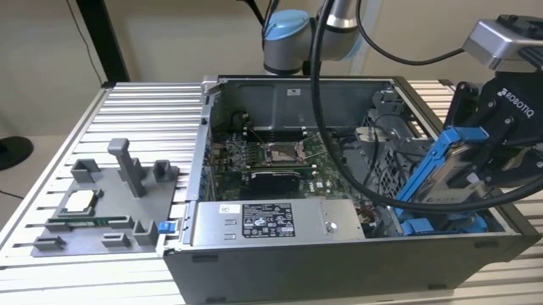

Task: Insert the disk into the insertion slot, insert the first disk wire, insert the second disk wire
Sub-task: 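Insert the disk into the insertion slot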

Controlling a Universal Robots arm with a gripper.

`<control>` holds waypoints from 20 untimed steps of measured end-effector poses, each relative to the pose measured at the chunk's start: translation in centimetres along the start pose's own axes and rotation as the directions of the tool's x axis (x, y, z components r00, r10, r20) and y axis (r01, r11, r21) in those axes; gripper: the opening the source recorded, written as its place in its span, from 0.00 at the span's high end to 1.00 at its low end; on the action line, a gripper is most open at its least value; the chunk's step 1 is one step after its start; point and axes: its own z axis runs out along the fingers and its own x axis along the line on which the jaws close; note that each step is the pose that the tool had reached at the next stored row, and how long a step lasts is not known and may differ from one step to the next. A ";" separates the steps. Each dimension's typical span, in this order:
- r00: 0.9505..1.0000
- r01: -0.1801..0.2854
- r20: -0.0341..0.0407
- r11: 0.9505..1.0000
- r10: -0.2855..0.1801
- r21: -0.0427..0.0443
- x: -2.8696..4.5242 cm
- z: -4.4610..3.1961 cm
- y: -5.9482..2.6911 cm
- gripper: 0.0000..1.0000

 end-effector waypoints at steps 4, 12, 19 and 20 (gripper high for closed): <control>1.000 -0.013 0.002 1.000 0.013 0.001 0.04 0.72 -0.09 1.00; 1.000 -0.029 0.004 1.000 0.029 0.001 0.11 2.16 -0.27 1.00; 0.999 -0.032 0.004 1.000 0.032 0.001 0.14 2.78 -0.35 1.00; 0.999 -0.032 0.004 0.999 0.032 0.001 0.14 2.78 -0.35 1.00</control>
